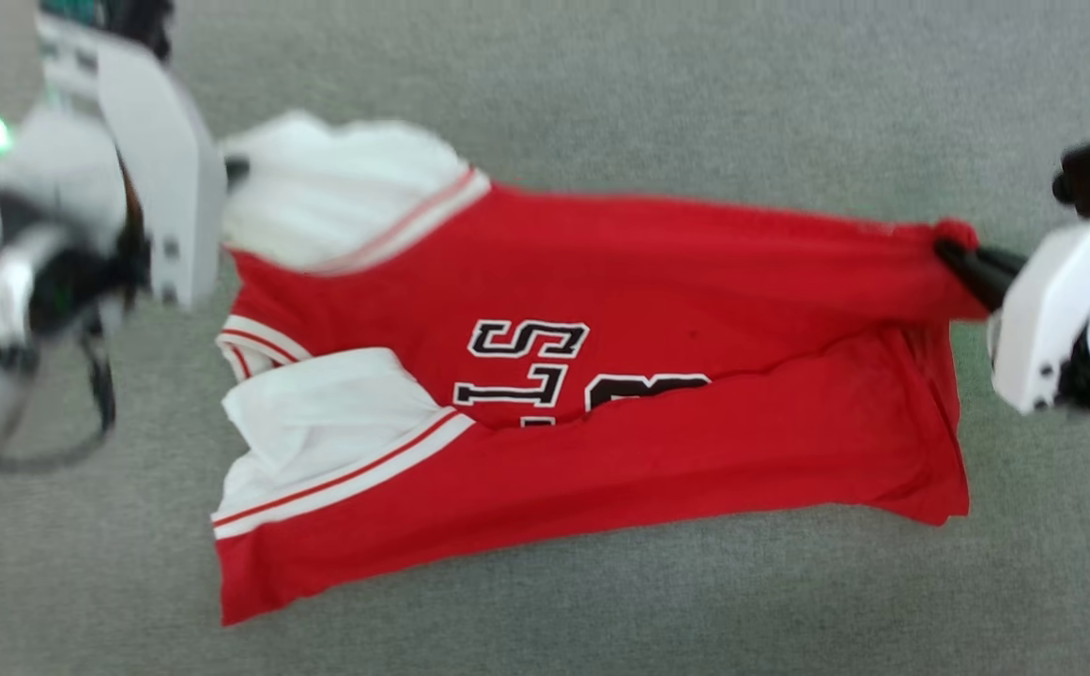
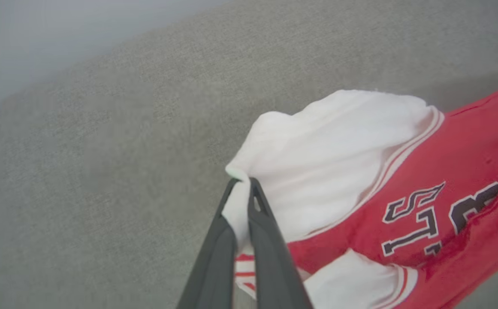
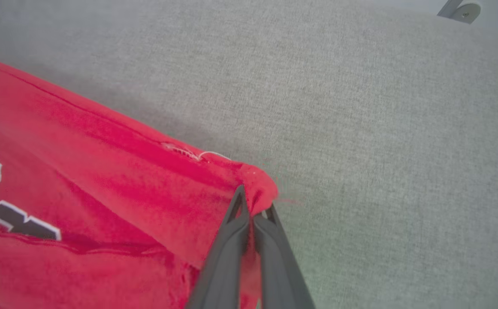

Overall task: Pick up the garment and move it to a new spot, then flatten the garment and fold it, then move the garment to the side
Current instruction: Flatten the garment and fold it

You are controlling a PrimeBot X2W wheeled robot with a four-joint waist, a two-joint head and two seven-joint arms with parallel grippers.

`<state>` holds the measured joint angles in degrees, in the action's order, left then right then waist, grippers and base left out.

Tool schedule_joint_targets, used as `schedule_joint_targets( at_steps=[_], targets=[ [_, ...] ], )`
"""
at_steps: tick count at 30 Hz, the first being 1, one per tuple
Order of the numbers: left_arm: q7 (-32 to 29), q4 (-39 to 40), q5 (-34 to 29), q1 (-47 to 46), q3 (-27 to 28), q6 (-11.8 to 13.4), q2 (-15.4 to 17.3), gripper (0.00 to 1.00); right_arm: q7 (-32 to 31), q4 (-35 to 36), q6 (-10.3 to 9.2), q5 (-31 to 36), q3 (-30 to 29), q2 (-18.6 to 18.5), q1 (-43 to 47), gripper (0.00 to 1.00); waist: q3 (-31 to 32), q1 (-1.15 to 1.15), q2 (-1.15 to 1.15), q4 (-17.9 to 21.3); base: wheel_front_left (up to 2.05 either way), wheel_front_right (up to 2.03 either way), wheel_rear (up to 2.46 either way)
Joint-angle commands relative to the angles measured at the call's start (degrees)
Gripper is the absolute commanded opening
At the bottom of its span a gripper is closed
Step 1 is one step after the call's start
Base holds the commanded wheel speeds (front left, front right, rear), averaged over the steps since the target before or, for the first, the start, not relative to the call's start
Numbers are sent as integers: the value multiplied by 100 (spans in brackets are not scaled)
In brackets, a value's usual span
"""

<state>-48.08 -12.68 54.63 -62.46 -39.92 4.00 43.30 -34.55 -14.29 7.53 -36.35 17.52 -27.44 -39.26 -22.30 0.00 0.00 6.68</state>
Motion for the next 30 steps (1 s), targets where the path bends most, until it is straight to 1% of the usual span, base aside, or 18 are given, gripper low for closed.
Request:
schedule_joint_targets(
  at_steps=[1,4,7,9,11,14,16,18,19,20,21,22,23,24,27,28,30],
  targets=[
    [-31,492,92,395,41,233,199,0,-38,167,-9,-110,-41,-119,298,0,246,0,0,-141,0,0,0],
    [-43,1394,161,1090,57,670,591,0,-114,422,-9,-204,-135,-214,736,0,372,0,0,-189,0,0,0],
    [-28,2148,258,1776,45,1110,897,0,-199,570,-9,-256,-252,-210,1159,0,467,0,0,-235,0,0,0],
    [39,2502,382,2202,52,1341,1018,0,-257,623,-10,-262,-352,-178,1415,0,507,0,0,-258,0,0,0],
    [150,2687,487,2575,52,1496,1087,0,-285,632,-10,-210,-436,-133,1598,0,534,0,0,-280,0,0,0],
    [366,2719,611,3007,30,1566,1085,0,-361,605,-10,-194,-484,-30,1796,0,566,0,0,-305,0,0,0],
    [487,2586,662,3194,-16,1499,1024,0,-387,558,-10,-164,-498,33,1842,0,598,0,0,-312,0,0,0],
    [613,2374,712,3276,-50,1369,903,0,-422,482,-10,-131,-475,95,1844,0,637,0,0,-323,0,0,0],
    [675,2254,740,3300,-65,1286,845,3,-430,450,-10,-136,-467,145,1819,4,661,0,0,-326,0,0,0],
    [773,2133,718,3280,-60,1196,791,23,-397,422,-10,-106,-459,173,1775,29,687,0,0,-328,0,0,0],
    [885,2008,699,3248,-42,1124,719,31,-384,384,-10,-74,-449,182,1742,49,715,0,0,-337,0,0,0],
    [1003,1867,708,3229,-16,1047,644,50,-399,339,-10,-77,-425,216,1725,100,745,0,0,-339,0,0,0],
    [1108,1750,706,3225,-3,986,591,94,-415,323,-10,-112,-396,242,1715,100,783,0,0,-340,0,0,0],
    [1190,1640,694,3226,11,945,564,100,-404,318,-10,-143,-405,251,1690,100,817,0,0,-341,0,0,0],
    [1421,1446,737,3295,63,818,477,100,-485,290,-10,-196,-399,234,1670,100,940,0,0,-355,0,0,0],
    [1421,1446,737,3295,63,818,477,100,-485,290,-10,-196,-399,234,1670,100,940,0,0,-355,0,0,0],
    [1608,1397,771,3391,130,762,460,100,-531,319,-10,-236,-462,207,1669,100,1021,0,0,-371,0,0,0]
  ],
)
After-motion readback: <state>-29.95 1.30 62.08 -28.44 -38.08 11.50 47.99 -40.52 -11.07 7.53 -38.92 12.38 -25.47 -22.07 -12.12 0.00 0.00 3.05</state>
